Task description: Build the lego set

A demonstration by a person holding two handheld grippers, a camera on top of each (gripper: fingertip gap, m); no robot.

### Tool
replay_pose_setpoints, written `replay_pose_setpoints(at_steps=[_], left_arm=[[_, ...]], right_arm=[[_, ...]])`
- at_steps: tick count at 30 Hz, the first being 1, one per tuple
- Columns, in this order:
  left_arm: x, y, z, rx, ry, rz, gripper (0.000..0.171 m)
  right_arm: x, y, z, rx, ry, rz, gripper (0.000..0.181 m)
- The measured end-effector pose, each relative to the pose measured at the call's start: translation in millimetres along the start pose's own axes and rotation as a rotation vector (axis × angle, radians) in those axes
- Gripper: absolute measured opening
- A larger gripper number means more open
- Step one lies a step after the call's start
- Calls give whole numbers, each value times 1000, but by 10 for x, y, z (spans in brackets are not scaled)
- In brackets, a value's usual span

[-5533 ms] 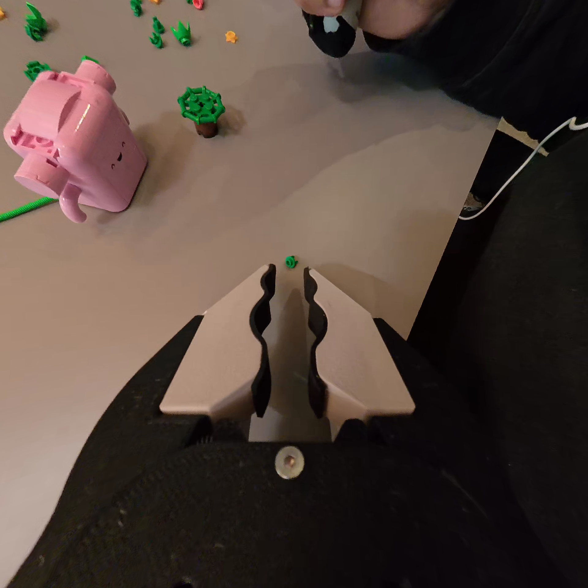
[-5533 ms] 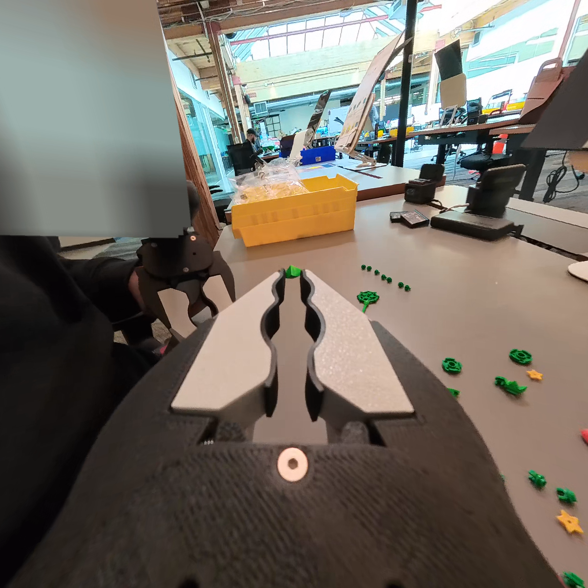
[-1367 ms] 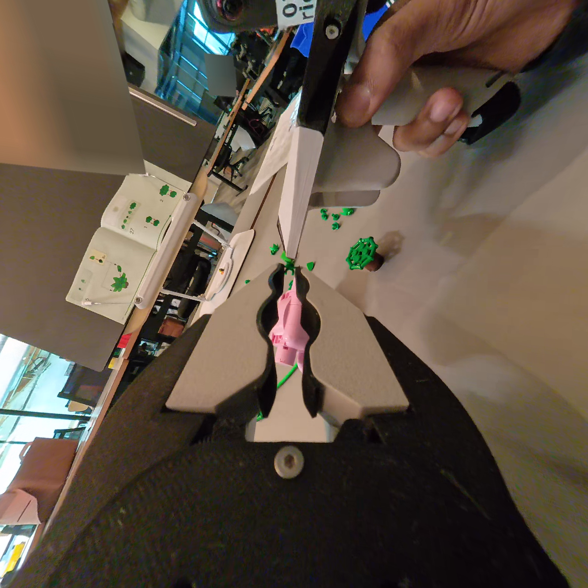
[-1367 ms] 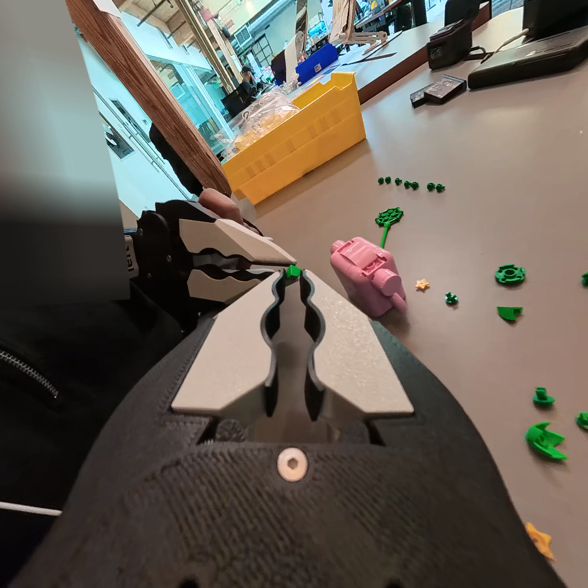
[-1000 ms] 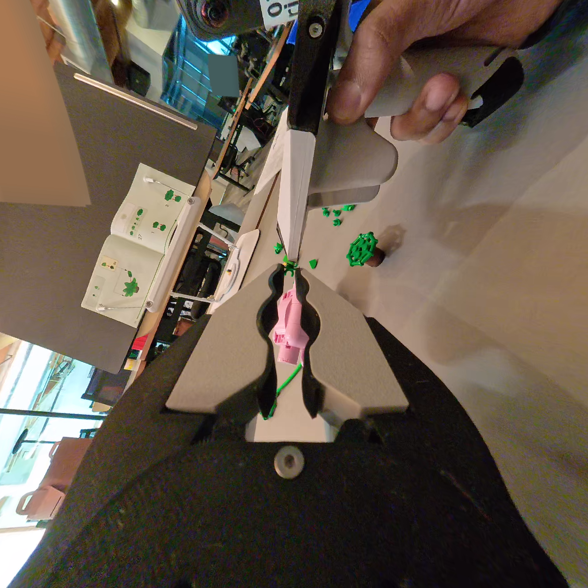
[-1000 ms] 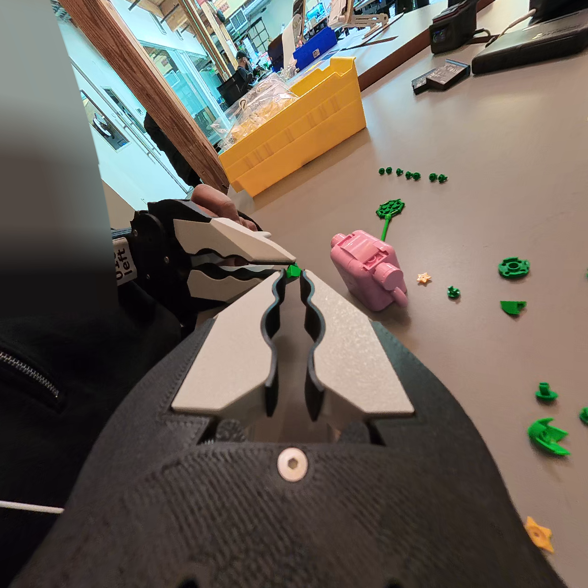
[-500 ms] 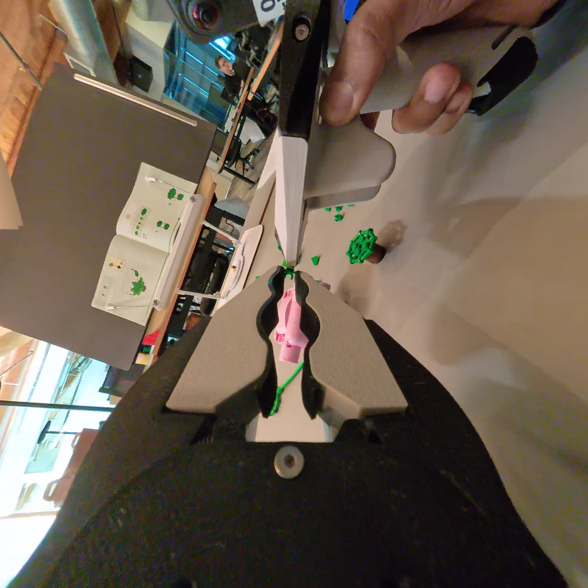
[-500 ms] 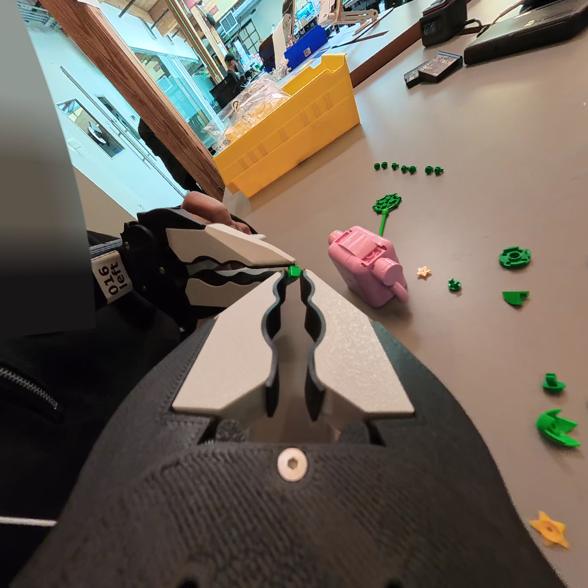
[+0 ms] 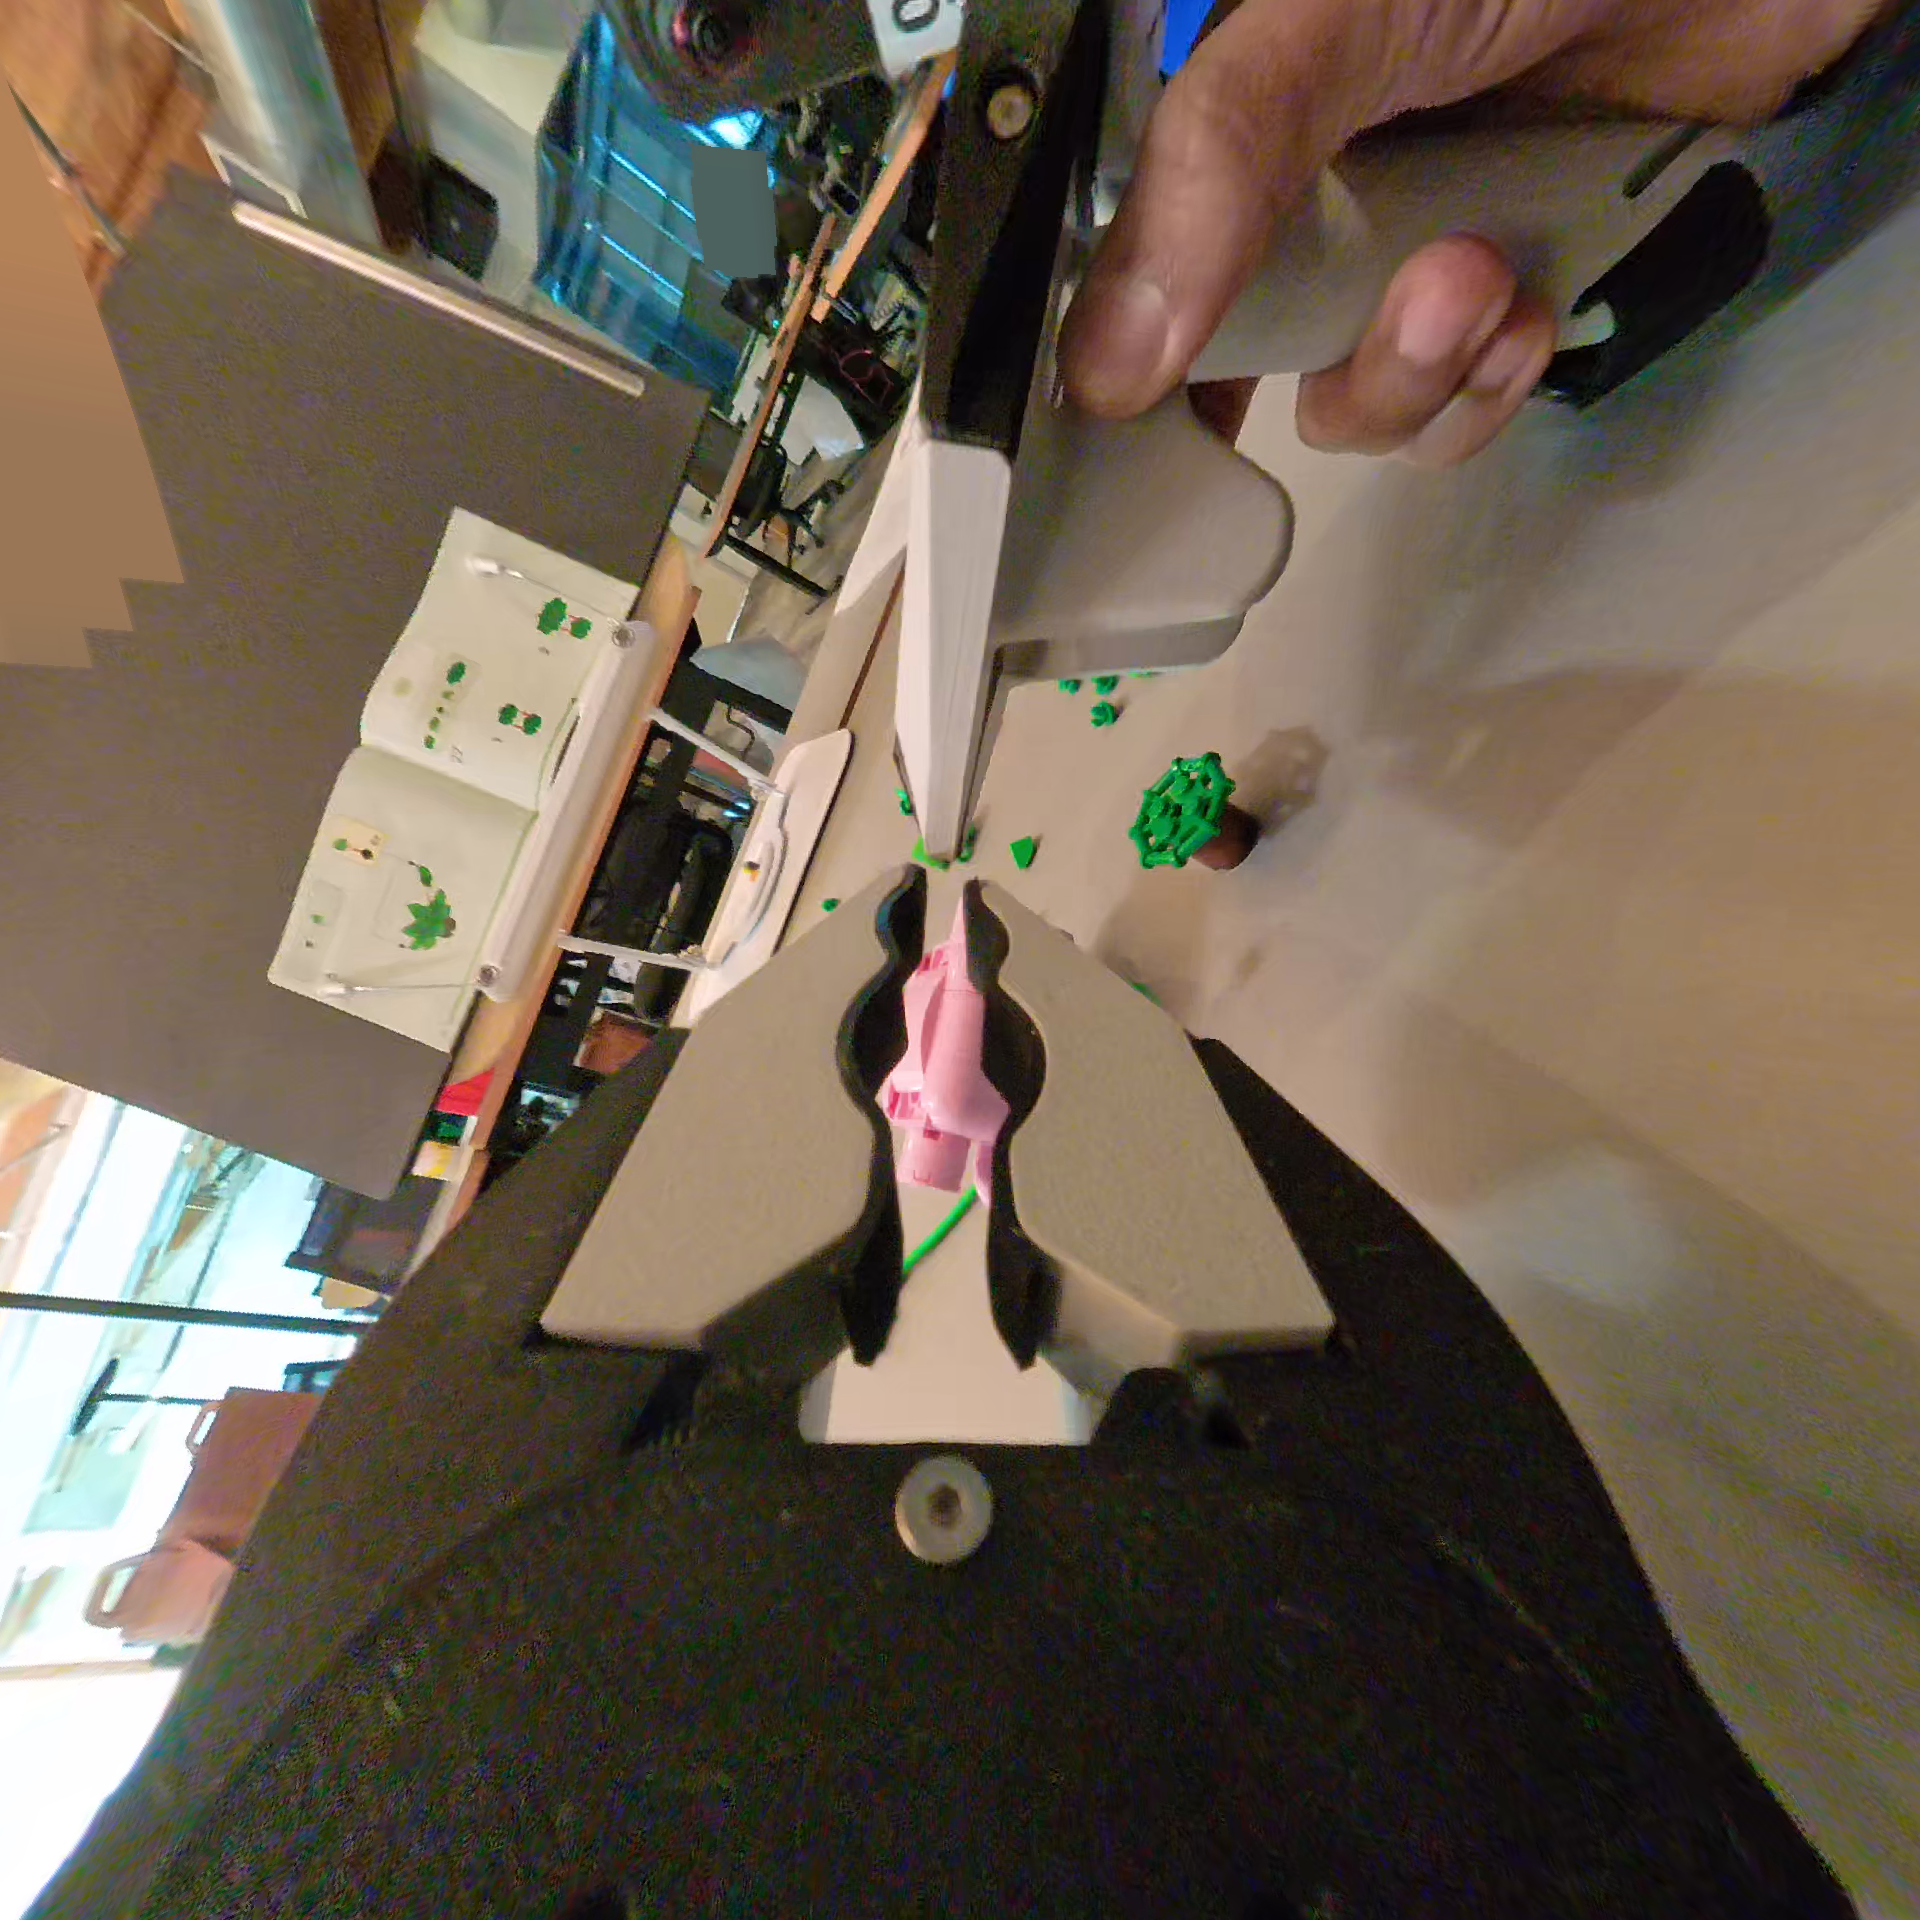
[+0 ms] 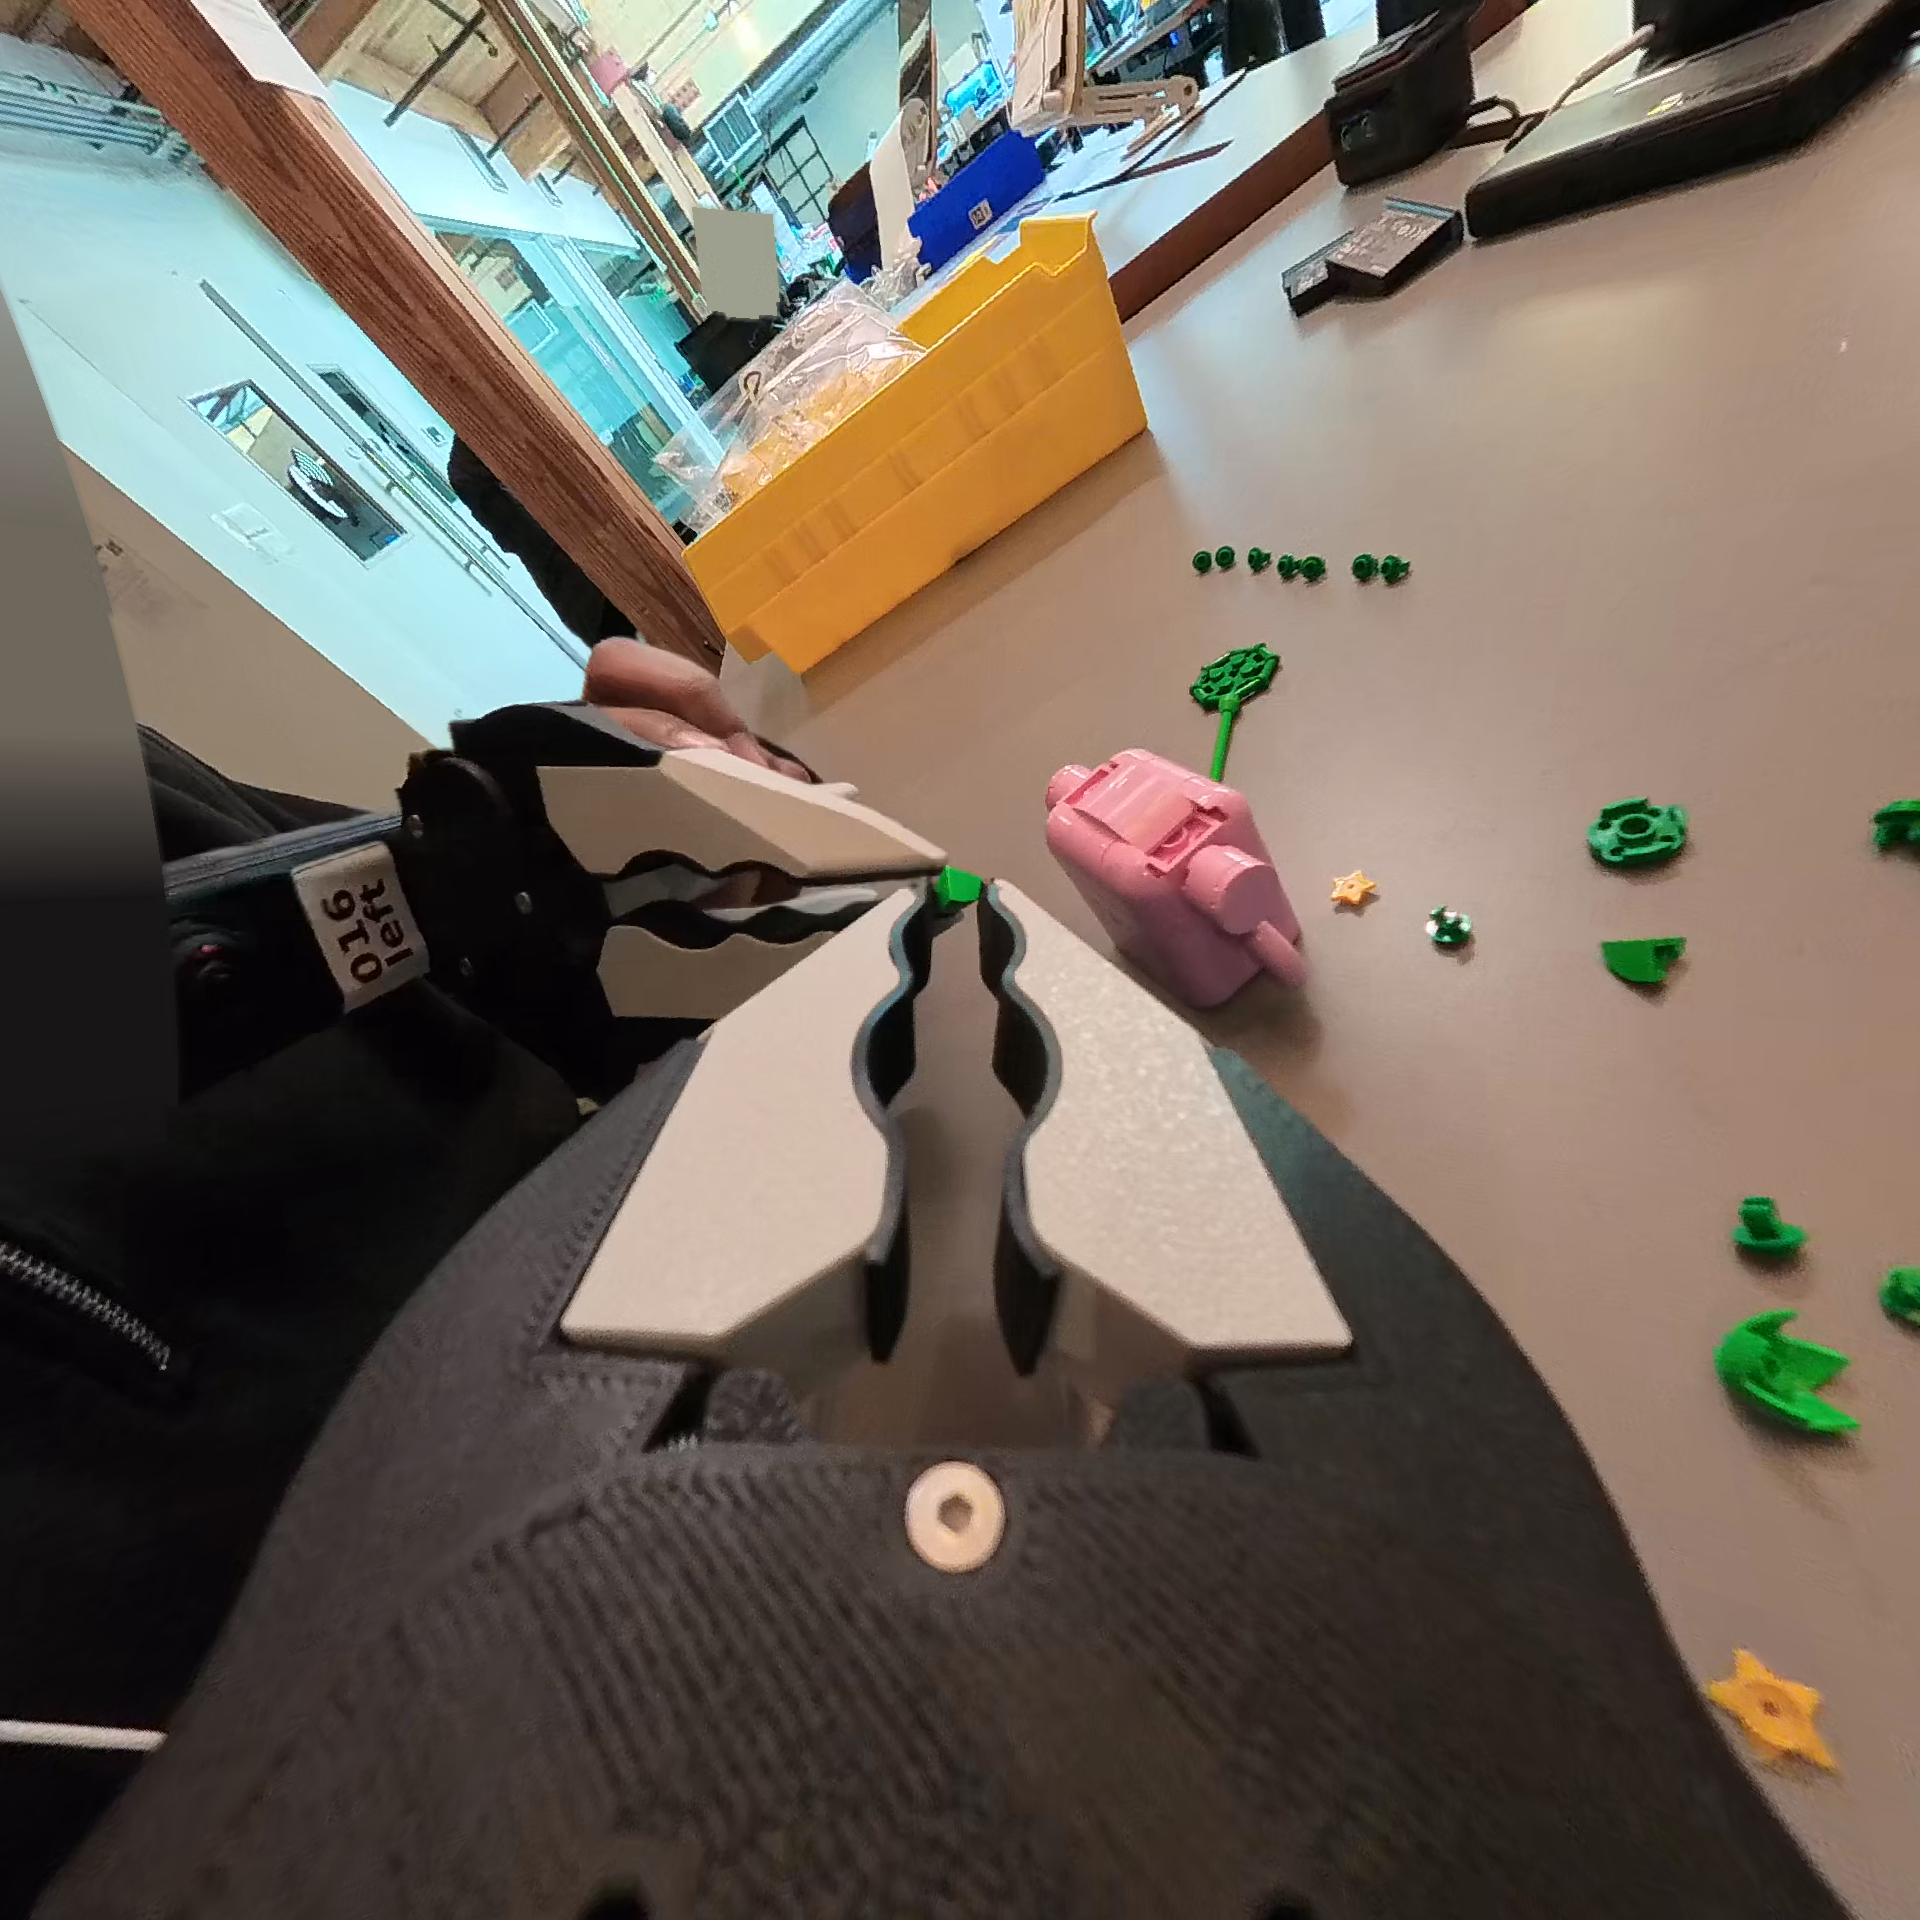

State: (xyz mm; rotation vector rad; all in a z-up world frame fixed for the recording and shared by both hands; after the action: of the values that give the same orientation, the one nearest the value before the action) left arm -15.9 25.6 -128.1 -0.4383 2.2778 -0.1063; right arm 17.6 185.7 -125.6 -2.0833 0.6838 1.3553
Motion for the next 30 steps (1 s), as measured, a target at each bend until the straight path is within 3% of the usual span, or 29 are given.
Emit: replay_pose_setpoints(at_steps=[8, 12, 16, 22, 30], left_arm=[[115, -75, -319, 96, -321, 54, 12], [178, -201, -552, 73, -463, 133, 5], [275, -246, -683, 143, -638, 115, 6], [249, -240, -407, 397, -806, -20, 7], [-137, -57, 184, 653, -737, -104, 10]], right_arm=[[-60, -116, 58, 28, -21, 23, 7], [-160, -283, 117, 80, -51, 75, 7], [-174, -317, 131, 86, -55, 88, 7], [-230, -398, 136, 112, -86, 100, 7], [-361, -801, 188, 240, -192, 170, 7]])
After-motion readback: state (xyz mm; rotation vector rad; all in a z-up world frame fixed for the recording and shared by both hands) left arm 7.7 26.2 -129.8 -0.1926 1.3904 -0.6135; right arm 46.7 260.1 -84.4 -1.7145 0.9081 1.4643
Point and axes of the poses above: each gripper's, where its closed fingertips meet, y out along the fingers, x out of its underside, z = x × y across the jaws, the point moved 10 cm from there along -y, back along the fingers, and after that the axes turned 13 degrees about -y, right-handed, at the moved point
